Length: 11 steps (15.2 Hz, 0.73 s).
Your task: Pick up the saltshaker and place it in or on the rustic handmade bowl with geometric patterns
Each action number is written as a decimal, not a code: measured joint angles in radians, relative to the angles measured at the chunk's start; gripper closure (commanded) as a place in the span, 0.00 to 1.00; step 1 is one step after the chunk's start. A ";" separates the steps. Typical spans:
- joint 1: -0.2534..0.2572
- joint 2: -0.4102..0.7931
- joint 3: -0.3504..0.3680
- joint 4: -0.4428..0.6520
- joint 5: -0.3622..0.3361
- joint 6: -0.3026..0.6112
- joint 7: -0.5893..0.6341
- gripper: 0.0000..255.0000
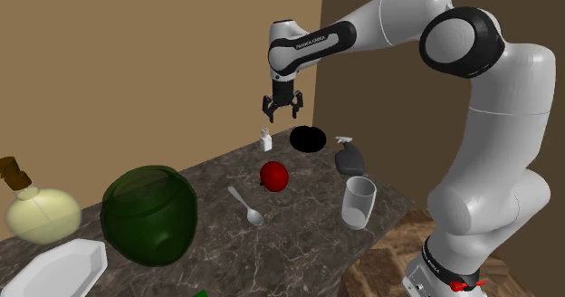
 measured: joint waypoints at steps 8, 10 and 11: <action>0.106 0.230 -0.006 0.231 -0.085 -0.027 0.080 0.00; 0.109 0.241 -0.009 0.222 -0.091 -0.007 0.084 0.00; 0.110 0.244 -0.010 0.214 -0.093 0.004 0.087 0.00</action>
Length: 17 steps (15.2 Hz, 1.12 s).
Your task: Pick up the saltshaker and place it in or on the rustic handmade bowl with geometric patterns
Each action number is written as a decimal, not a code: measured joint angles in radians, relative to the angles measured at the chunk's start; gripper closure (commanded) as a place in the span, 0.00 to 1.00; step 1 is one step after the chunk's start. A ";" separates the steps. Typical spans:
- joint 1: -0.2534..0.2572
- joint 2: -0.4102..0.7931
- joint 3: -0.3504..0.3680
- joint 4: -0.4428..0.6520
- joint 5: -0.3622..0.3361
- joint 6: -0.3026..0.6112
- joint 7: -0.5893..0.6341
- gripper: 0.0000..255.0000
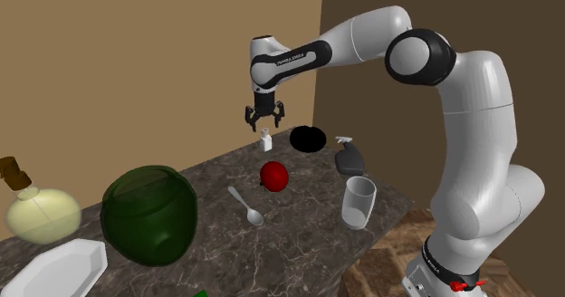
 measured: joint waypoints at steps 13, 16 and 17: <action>0.002 0.015 -0.005 -0.014 -0.008 0.028 0.004 1.00; 0.002 0.015 -0.005 -0.014 -0.008 0.028 0.004 1.00; 0.002 0.015 -0.005 -0.014 -0.008 0.028 0.004 1.00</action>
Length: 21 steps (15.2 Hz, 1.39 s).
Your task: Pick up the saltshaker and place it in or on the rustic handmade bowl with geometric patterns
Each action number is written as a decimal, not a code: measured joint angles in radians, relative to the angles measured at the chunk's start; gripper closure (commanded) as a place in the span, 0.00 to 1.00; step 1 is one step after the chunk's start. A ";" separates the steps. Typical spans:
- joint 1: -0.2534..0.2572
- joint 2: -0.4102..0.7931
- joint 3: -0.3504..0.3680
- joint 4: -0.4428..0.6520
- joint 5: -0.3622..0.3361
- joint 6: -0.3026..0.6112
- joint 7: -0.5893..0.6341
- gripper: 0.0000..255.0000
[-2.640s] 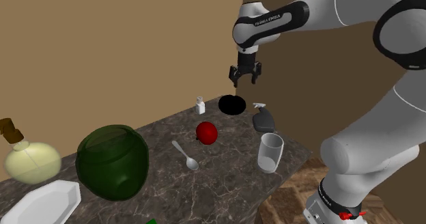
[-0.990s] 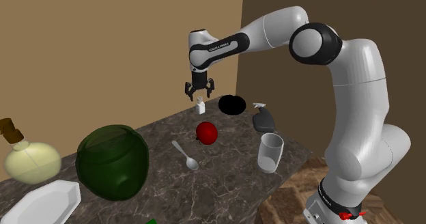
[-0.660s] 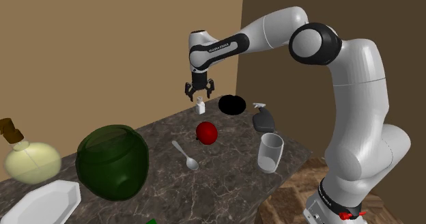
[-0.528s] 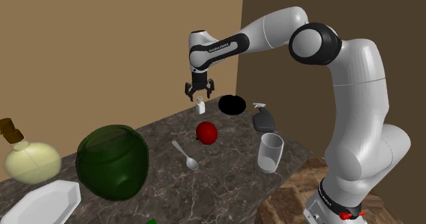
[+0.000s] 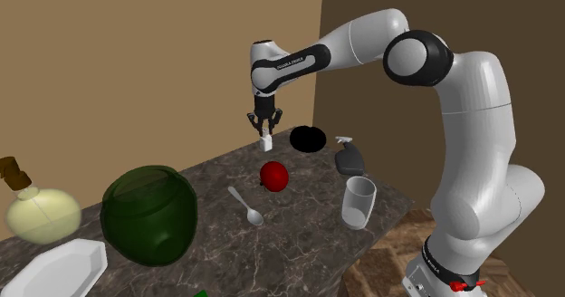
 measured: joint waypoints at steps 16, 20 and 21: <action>0.003 -0.044 0.015 0.110 0.026 -0.149 -0.015 1.00; 0.005 -0.053 0.018 0.157 0.031 -0.202 -0.021 1.00; 0.008 -0.052 0.019 0.170 0.031 -0.215 -0.021 1.00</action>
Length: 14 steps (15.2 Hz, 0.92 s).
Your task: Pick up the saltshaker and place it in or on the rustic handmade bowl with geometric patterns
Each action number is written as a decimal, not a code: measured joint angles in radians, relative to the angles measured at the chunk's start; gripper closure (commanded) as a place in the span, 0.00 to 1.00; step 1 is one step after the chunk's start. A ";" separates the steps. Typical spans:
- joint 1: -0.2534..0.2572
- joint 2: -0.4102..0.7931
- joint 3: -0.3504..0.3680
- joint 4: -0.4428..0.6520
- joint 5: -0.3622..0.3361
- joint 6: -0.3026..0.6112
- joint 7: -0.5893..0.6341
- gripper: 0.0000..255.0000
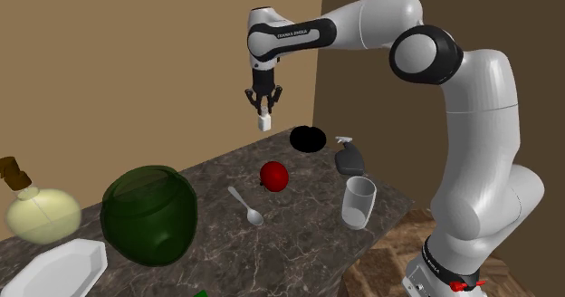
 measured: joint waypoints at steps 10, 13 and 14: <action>0.022 0.005 0.004 0.141 0.000 -0.134 -0.003 1.00; 0.029 0.012 0.004 0.195 -0.002 -0.180 -0.007 1.00; 0.031 0.015 0.003 0.209 -0.003 -0.191 -0.008 1.00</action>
